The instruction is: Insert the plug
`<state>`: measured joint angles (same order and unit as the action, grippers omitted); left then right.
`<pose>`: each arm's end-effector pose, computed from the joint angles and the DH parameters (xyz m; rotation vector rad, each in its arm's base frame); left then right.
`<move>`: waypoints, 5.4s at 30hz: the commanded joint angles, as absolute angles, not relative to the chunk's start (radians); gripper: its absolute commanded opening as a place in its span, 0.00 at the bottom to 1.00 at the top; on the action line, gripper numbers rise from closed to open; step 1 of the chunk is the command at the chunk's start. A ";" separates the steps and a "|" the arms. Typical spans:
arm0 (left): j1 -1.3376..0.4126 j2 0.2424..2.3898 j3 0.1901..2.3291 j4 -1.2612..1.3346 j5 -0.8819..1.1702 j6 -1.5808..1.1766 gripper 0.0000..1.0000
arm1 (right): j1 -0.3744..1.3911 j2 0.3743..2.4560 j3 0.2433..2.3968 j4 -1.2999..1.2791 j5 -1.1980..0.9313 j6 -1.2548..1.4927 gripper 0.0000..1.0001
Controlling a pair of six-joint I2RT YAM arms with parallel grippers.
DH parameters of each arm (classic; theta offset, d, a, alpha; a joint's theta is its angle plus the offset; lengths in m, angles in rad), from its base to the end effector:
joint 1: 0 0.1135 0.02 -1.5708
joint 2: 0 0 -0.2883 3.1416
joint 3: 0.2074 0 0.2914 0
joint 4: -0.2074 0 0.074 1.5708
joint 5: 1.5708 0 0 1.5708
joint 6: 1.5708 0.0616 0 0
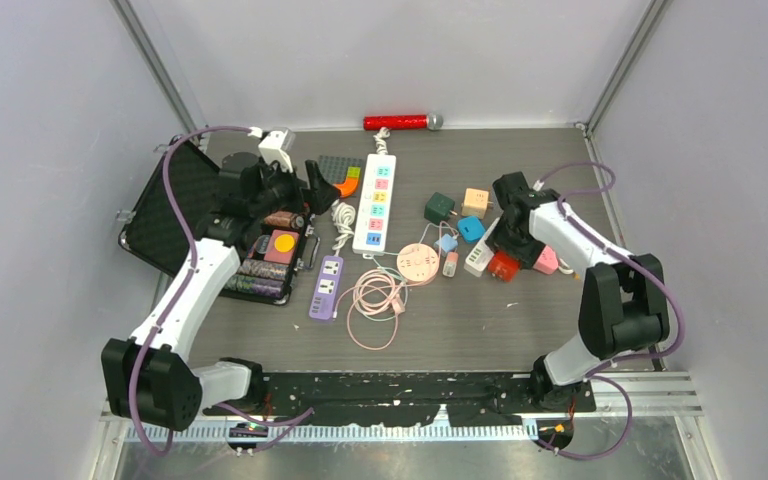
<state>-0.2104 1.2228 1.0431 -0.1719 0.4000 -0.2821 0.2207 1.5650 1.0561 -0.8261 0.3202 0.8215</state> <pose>0.3233 -0.0936 0.3476 0.2049 1.9481 -0.7114 0.3238 0.0528 0.1865 0.8706 2.6312 -0.2247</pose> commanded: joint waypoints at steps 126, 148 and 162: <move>-0.510 1.401 1.063 0.786 0.607 0.144 0.99 | 0.396 1.498 1.724 -0.529 -0.518 0.547 0.09; -0.413 1.309 0.998 0.185 -0.073 -0.155 0.97 | 0.557 2.029 2.136 -0.728 0.217 0.494 0.05; -0.402 1.334 1.045 -0.134 -0.028 -0.327 0.89 | 0.598 2.225 2.185 -0.604 0.326 0.545 0.05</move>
<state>-0.4091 1.3460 1.0302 -0.0582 -0.0517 -0.2615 0.5957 2.2135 2.1242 -0.7017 0.2726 0.5301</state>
